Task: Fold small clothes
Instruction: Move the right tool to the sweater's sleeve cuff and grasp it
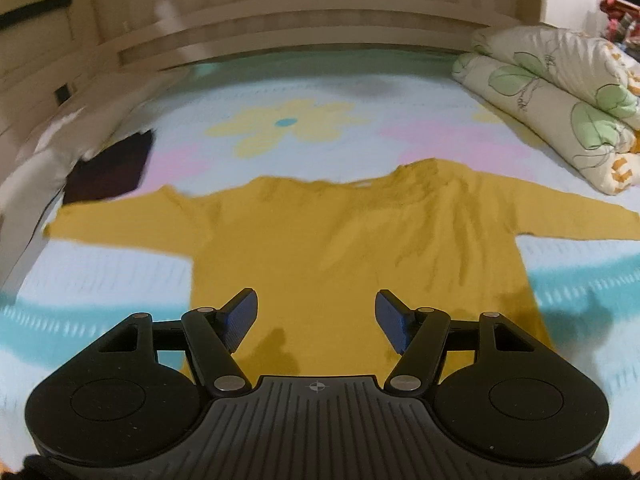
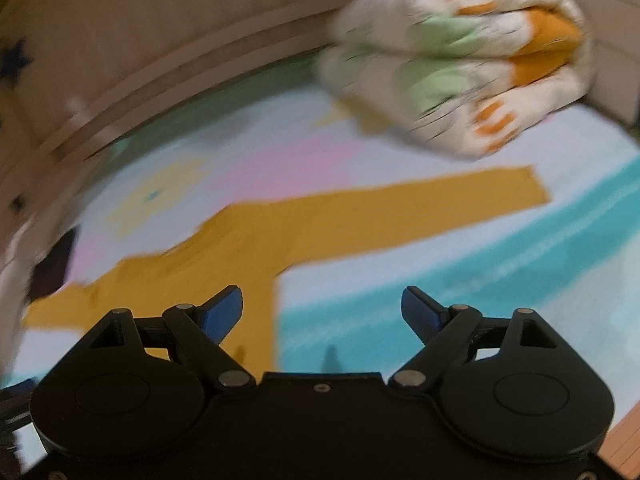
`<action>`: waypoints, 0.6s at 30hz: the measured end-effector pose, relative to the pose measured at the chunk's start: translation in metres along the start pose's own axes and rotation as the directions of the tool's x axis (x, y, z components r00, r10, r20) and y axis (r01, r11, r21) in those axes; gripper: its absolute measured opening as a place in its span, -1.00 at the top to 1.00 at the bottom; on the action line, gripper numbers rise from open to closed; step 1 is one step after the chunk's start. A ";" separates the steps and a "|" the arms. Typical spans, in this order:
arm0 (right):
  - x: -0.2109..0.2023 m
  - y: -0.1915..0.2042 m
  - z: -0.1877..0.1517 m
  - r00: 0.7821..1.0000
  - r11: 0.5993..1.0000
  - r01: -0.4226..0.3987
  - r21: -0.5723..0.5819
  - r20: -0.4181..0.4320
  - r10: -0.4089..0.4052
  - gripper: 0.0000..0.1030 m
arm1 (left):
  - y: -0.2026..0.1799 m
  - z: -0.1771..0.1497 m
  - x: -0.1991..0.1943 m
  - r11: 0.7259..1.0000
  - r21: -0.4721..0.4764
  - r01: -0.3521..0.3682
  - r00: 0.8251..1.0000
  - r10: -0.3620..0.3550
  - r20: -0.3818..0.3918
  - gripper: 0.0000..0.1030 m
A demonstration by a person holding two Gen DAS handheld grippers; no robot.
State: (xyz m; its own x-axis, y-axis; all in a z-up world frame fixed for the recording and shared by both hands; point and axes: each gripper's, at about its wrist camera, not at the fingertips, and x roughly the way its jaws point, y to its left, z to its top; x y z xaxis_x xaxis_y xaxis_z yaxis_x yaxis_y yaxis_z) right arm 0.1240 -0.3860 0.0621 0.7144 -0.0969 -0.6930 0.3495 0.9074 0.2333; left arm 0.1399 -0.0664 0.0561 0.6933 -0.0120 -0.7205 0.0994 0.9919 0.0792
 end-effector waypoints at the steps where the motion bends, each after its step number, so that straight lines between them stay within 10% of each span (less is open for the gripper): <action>1: 0.009 -0.017 0.010 1.000 1.000 0.015 0.025 0.005 -0.015 -0.70 | -0.005 0.006 0.006 1.000 0.003 0.006 1.000 -0.006 -0.004 -0.25; 8: 0.085 -0.135 0.052 0.994 0.964 0.113 0.242 -0.030 -0.109 -0.31 | -0.034 0.021 0.051 0.999 0.033 0.003 1.000 -0.002 -0.027 -0.24; 18: 0.166 -0.230 0.055 0.975 0.899 0.224 0.377 -0.077 -0.210 -0.28 | -0.050 0.022 0.103 0.997 0.082 0.018 0.994 -0.009 -0.111 -0.25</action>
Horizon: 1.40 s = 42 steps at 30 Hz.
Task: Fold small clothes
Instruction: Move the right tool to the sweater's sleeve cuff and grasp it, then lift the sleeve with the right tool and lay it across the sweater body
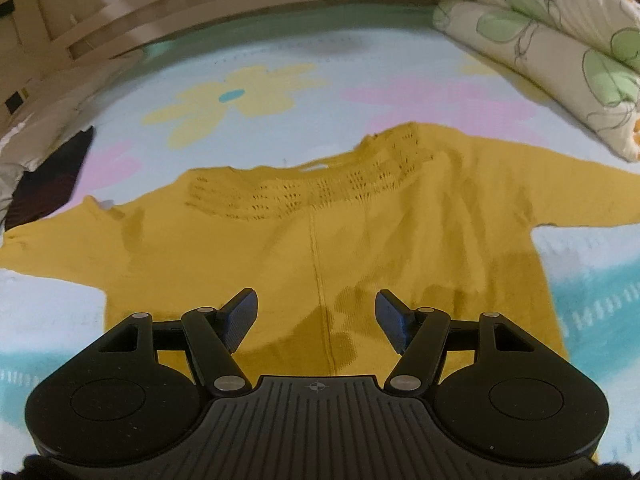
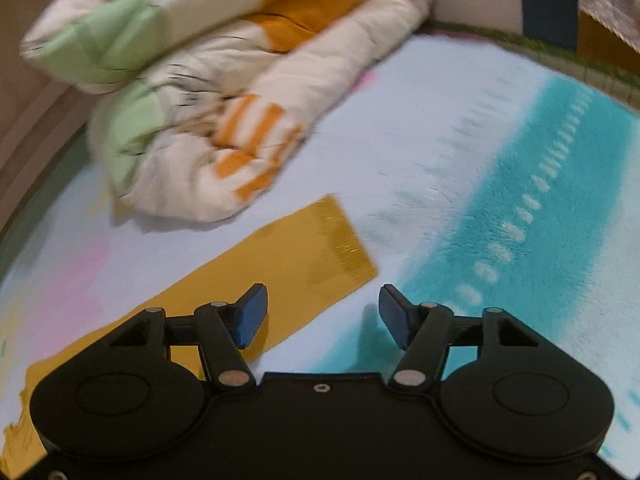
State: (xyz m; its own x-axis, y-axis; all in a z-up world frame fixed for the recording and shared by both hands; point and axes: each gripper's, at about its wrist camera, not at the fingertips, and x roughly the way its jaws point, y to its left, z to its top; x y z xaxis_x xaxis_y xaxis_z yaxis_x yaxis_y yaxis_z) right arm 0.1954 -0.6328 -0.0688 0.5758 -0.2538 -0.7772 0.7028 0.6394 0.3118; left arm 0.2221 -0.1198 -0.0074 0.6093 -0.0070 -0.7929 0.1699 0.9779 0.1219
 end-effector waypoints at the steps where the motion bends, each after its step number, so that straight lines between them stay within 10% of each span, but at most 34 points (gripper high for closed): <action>1: 0.007 -0.003 0.000 1.000 1.000 -0.001 0.013 -0.005 0.001 -0.29 | 0.000 0.000 0.003 1.000 0.001 0.000 1.000 0.000 -0.005 -0.25; 7: 0.027 -0.009 0.001 0.993 0.993 -0.110 0.043 0.049 0.108 -0.09 | 0.008 0.001 0.016 1.000 0.005 -0.018 1.000 0.019 -0.023 -0.25; 10: 0.031 0.001 0.003 0.997 0.998 -0.070 0.008 0.043 0.069 0.67 | 0.015 0.004 0.017 1.000 0.002 -0.030 0.999 0.030 -0.023 -0.25; 20: -0.021 0.096 0.005 0.965 0.950 -0.237 -0.203 0.061 0.254 0.67 | 0.059 0.021 0.008 0.997 -0.056 -0.049 0.999 0.049 -0.004 -0.25; 31: -0.088 0.302 -0.076 0.800 0.725 -0.590 -0.356 -0.136 0.584 0.67 | 0.145 0.029 0.007 0.978 -0.192 -0.079 0.997 0.079 -0.010 -0.25; 42: -0.075 0.469 -0.235 0.675 0.560 -0.738 -0.377 -0.394 0.624 0.67 | 0.210 0.025 0.015 0.945 -0.293 -0.144 0.989 0.143 -0.023 -0.25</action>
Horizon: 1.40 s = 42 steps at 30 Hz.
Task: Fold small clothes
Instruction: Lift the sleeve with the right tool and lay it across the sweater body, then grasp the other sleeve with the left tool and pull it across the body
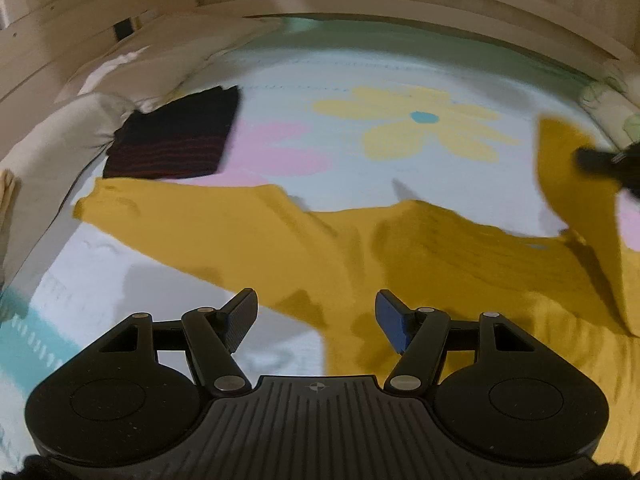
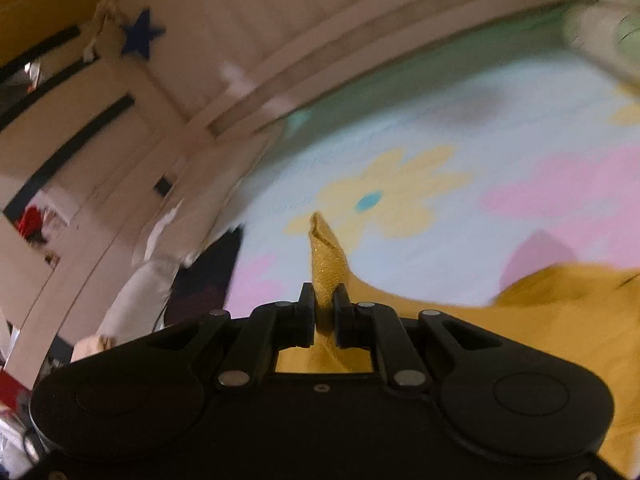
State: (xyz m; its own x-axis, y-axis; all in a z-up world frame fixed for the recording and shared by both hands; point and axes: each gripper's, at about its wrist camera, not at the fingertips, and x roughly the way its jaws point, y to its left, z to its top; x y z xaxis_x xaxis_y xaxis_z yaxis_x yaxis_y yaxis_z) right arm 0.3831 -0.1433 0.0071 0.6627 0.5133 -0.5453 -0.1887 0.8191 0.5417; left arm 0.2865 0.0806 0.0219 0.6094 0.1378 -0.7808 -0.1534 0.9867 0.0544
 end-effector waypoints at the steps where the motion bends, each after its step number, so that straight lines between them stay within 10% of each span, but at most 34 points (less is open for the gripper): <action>1: 0.014 0.006 -0.008 1.000 1.000 -0.004 -0.005 -0.020 0.004 0.67 | 0.003 0.000 0.002 1.000 -0.006 0.000 1.000 0.000 -0.004 -0.25; 7: 0.062 0.019 -0.048 0.996 1.000 0.003 -0.014 -0.090 -0.005 0.47 | 0.016 -0.003 0.010 1.000 -0.008 0.021 1.000 -0.021 -0.013 -0.25; 11: 0.049 0.005 -0.059 0.996 0.999 0.033 -0.033 -0.086 -0.036 -0.36 | 0.021 -0.003 0.014 0.997 -0.031 0.071 0.997 -0.072 -0.013 -0.25; 17: 0.018 -0.016 -0.052 0.957 0.949 0.280 -0.145 -0.030 -0.287 -0.97 | 0.011 0.001 0.026 0.993 -0.061 0.101 0.995 -0.102 -0.014 -0.25; 26: -0.035 -0.075 -0.051 0.882 0.843 0.463 -0.274 0.043 -0.470 -0.97 | -0.036 0.009 0.065 0.988 -0.008 0.152 0.986 -0.152 -0.062 -0.25; 38: -0.073 -0.130 -0.025 0.875 0.858 0.484 -0.172 0.069 -0.480 -0.95 | -0.052 0.006 0.098 0.985 -0.035 0.170 0.977 -0.173 -0.127 -0.24; 42: -0.082 -0.146 -0.024 0.871 0.864 0.491 -0.114 0.062 -0.487 -0.95 | -0.056 0.007 0.096 0.972 -0.057 0.226 0.966 -0.231 -0.115 0.15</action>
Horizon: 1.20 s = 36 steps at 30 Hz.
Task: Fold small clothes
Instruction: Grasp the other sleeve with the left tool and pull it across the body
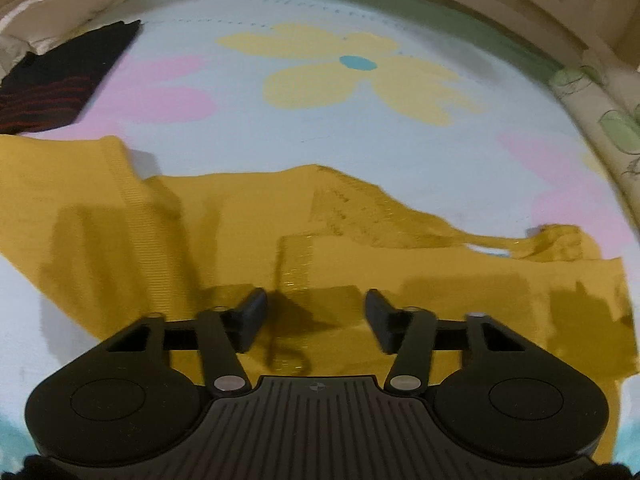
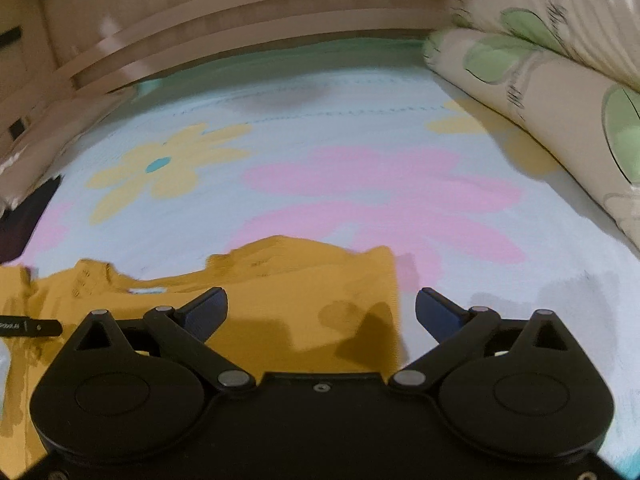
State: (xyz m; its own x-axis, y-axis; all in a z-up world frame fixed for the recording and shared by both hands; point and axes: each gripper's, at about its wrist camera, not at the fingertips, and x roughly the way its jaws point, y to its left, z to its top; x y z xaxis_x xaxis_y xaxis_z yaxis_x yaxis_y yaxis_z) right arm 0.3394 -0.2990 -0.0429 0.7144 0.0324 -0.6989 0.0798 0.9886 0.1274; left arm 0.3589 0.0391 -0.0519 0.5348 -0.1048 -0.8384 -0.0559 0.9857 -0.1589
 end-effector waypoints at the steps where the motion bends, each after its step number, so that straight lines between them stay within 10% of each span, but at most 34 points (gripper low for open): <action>1: 0.000 -0.003 -0.001 1.000 1.000 0.001 0.008 -0.003 -0.001 -0.95 | -0.002 0.000 0.001 1.000 0.005 0.001 1.000 -0.001 0.000 0.29; 6: -0.001 -0.013 -0.002 1.000 1.000 0.013 0.023 -0.007 -0.013 -0.95 | -0.008 -0.003 -0.007 0.999 0.039 -0.006 0.998 0.004 0.070 0.89; 14: -0.007 -0.029 0.004 1.000 0.997 0.020 0.080 0.017 -0.022 -0.95 | 0.012 0.025 -0.049 0.990 0.003 -0.139 0.959 0.134 0.251 0.92; 19: -0.004 -0.031 0.005 1.000 0.995 0.019 0.096 0.010 -0.021 -0.95 | 0.050 0.023 -0.027 0.980 -0.090 -0.177 0.968 0.189 0.163 0.92; 24: 0.004 -0.032 0.001 0.999 0.995 0.036 0.091 -0.015 -0.035 -0.95 | 0.060 0.019 -0.004 0.993 -0.111 -0.029 0.998 0.036 0.058 0.90; 32: 0.005 -0.027 -0.001 0.999 0.997 0.026 0.071 -0.026 -0.024 -0.95 | 0.051 0.015 0.011 0.962 -0.159 0.222 0.975 -0.224 0.005 0.50; 36: 0.006 -0.026 -0.001 1.000 0.998 0.017 0.065 -0.027 -0.015 -0.95 | 0.045 0.014 0.017 0.968 -0.142 0.207 0.977 -0.211 -0.013 0.28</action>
State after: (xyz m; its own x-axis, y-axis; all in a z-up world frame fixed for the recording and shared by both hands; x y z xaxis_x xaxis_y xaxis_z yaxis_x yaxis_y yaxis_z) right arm 0.3407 -0.3244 -0.0509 0.6944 0.0217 -0.7192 0.1368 0.9773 0.1616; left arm 0.3770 0.0839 -0.0660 0.5238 -0.3120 -0.7926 -0.0633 0.9136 -0.4016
